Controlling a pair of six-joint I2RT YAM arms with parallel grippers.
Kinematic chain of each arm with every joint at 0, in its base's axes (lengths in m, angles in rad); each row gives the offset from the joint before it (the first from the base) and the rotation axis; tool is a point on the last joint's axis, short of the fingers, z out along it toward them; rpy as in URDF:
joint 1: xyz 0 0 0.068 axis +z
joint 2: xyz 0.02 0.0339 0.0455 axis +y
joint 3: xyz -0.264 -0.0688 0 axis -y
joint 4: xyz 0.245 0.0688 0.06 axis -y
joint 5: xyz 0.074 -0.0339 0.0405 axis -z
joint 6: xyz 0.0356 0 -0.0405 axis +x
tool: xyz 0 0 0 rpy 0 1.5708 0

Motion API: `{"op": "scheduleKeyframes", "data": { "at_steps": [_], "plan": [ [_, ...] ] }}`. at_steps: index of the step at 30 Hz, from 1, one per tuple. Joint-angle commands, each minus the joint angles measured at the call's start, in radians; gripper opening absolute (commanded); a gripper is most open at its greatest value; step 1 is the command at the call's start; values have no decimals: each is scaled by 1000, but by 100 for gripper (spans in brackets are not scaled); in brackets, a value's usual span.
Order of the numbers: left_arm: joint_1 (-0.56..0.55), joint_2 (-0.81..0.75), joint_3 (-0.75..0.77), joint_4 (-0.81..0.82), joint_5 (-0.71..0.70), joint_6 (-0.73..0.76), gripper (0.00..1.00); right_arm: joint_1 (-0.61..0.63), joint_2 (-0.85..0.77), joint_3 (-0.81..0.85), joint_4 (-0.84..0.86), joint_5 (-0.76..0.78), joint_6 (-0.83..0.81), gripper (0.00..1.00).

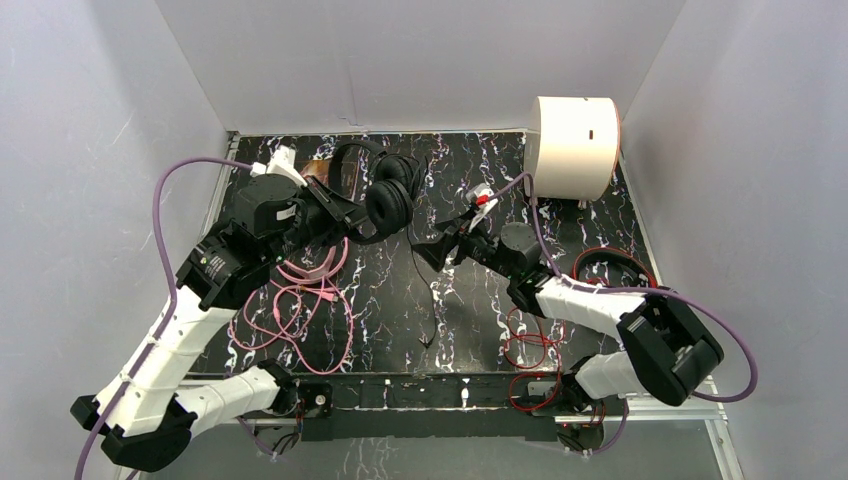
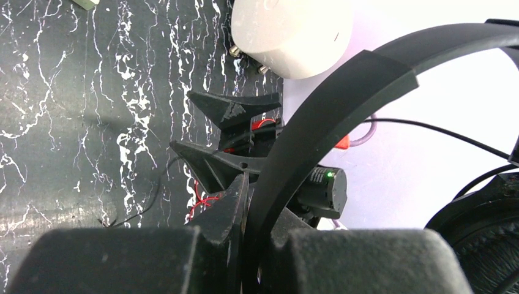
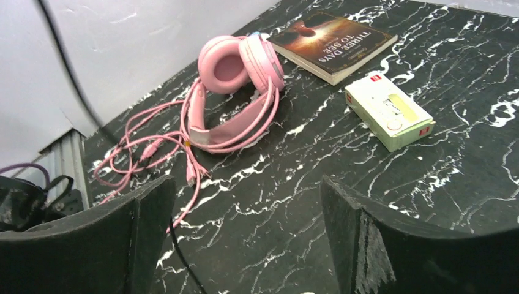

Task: Wrap the headphones
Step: Straighten the headphones cable.

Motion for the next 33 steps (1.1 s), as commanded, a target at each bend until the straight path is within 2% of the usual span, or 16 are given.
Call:
{"op": "scheduleKeyframes", "data": {
  "at_steps": [1, 5, 9, 15, 19, 23, 24, 25, 26, 27, 28, 29, 30, 31, 32, 33],
  "plan": [
    [-1, -12, 69, -23, -46, -56, 0, -7, -60, 10, -66, -3, -106, 97],
    [-1, -14, 73, -36, -48, -73, 0, -6, -48, -44, 28, -88, -130, 99],
    [-1, -15, 73, -33, -40, -90, 0, -5, 35, -70, 145, -125, -132, 99],
    [-1, -13, 85, -37, -31, -97, 0, 4, 195, -97, 323, -102, -120, 98],
    [-1, -13, 93, -48, -55, -88, 0, 28, 247, -129, 424, -86, -71, 88],
    [-1, -4, 93, -54, -62, -20, 0, 25, 198, -165, 445, -64, -18, 54],
    [-1, 3, 95, -59, -56, 15, 0, 23, 160, -170, 418, -41, -22, 42],
    [-2, 7, 92, -62, -46, 54, 0, 13, 119, -171, 376, 9, -32, 20],
    [-1, 10, 88, -64, -26, 103, 0, 4, 58, -163, 315, 45, -59, 6],
    [-2, 8, 74, -99, -20, 269, 0, -33, -51, -96, 98, 105, -141, 0],
    [-2, 15, 73, -171, -78, 424, 0, -75, -140, -16, -145, 210, -169, 0],
    [-1, 51, 95, -302, -237, 587, 0, -112, -227, 73, -380, 359, -182, 0],
    [-2, 74, 81, -369, -435, 699, 0, -132, -290, 128, -533, 467, -189, 0],
    [-1, 71, -16, -346, -843, 813, 0, -175, -363, 191, -690, 574, -193, 0],
    [0, 33, -118, -122, -1151, 1018, 0, -200, -409, 260, -849, 698, -185, 0],
    [15, -25, -263, 431, -1236, 1465, 0, -203, -445, 311, -988, 819, -174, 0]
  ]
}}
